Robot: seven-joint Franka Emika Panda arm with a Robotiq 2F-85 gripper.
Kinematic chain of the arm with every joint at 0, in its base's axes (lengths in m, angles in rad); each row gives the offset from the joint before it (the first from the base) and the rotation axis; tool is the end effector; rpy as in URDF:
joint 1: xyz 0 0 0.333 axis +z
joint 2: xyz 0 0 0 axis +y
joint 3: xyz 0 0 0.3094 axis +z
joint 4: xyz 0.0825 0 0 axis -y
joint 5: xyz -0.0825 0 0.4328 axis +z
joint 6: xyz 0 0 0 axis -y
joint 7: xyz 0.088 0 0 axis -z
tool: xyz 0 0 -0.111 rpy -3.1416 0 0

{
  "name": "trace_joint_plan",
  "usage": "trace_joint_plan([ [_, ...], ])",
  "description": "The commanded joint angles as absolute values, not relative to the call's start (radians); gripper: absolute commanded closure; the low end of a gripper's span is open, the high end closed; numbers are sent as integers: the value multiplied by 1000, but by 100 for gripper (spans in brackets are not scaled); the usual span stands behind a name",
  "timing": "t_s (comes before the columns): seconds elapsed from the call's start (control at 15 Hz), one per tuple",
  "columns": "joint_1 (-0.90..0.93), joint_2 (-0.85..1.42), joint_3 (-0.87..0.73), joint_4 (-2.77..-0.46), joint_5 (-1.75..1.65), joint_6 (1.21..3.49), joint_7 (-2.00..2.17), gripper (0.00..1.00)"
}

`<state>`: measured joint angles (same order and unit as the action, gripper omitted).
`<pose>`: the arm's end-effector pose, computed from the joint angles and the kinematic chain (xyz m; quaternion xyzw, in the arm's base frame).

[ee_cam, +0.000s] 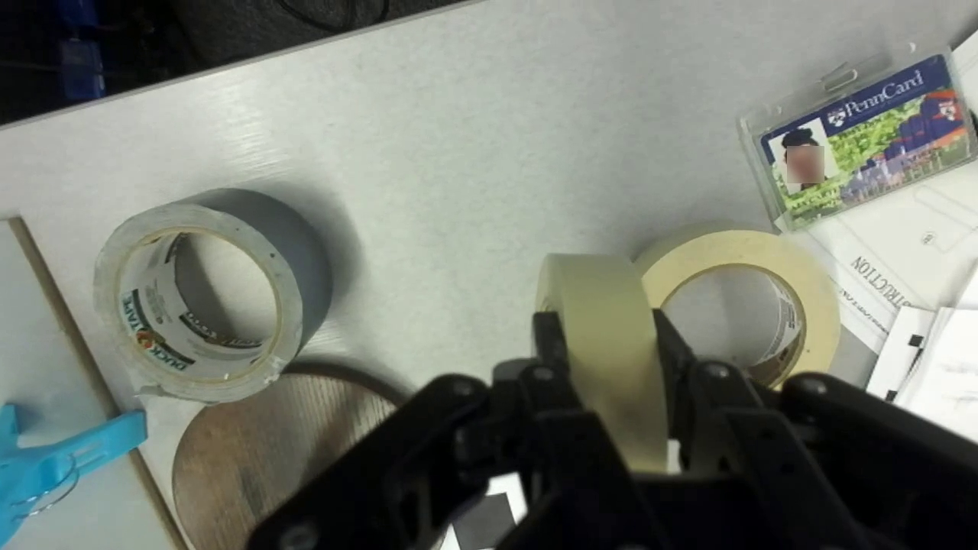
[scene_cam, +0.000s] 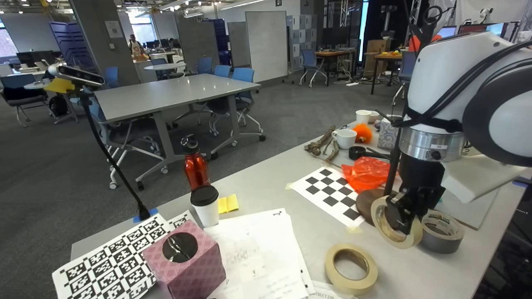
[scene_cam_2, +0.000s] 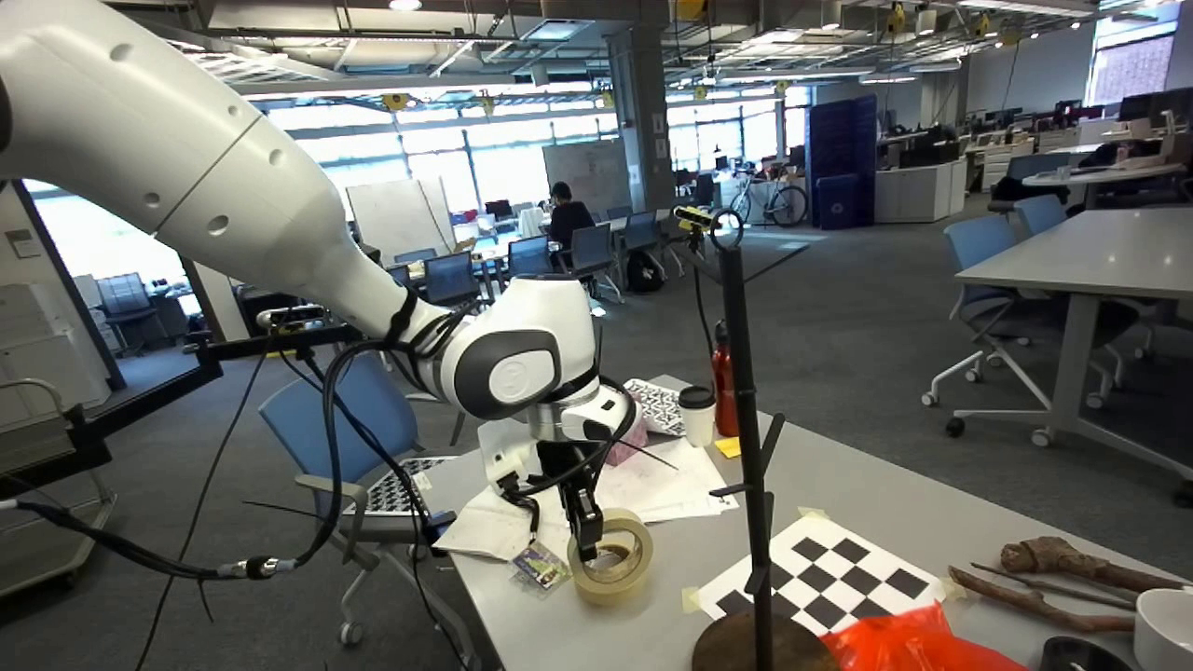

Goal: Remove the masking tape from the object, put it on the table and replace it with the different masking tape from the table

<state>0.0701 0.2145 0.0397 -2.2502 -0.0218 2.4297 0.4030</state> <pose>0.5625 0.0623 0.2181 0.9903 -0.1381 -0.0161 0.0071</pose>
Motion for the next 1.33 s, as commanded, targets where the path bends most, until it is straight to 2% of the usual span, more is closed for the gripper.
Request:
trace_joint_plan([
  [0.0, 89, 263, 41, -2207, 23, 2457, 408, 93],
  [0.6, 101, 334, 41, -2157, 79, 2478, 403, 93],
  [0.67, 100, 341, 41, -2153, 80, 2476, 401, 46],
  [0.73, 99, 347, 39, -2149, 82, 2475, 401, 45],
  [1.13, 92, 356, 29, -2143, 76, 2454, 379, 2],
  [1.27, 84, 348, 21, -2153, 74, 2441, 369, 0],
])
